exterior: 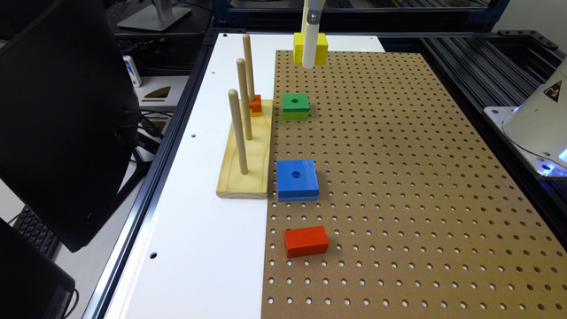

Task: Pick up yellow block.

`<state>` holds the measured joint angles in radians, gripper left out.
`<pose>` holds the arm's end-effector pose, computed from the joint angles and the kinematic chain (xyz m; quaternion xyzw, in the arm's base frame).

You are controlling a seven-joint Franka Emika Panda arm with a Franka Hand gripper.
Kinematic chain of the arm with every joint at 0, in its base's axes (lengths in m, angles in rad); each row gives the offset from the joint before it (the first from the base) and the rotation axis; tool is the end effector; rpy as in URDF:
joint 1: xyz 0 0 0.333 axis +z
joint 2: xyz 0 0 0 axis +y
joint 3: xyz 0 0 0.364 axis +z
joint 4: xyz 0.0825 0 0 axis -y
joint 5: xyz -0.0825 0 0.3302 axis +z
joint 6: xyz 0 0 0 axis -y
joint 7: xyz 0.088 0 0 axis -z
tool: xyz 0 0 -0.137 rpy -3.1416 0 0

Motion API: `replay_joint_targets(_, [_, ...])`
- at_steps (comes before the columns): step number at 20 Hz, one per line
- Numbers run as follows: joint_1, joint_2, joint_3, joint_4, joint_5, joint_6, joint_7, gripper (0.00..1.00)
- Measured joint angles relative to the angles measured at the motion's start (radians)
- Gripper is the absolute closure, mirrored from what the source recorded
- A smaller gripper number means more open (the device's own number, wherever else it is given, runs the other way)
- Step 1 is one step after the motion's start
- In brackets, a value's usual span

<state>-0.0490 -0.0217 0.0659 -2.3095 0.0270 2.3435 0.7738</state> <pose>0.4731 0.0091 0.4120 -0.9254 0.3778 -0.0221 0.0192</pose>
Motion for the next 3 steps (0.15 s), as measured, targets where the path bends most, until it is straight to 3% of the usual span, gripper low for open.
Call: replay_joint_targets(3, [0.000,0.000,0.000,0.000,0.0000,0.000,0.000,1.00])
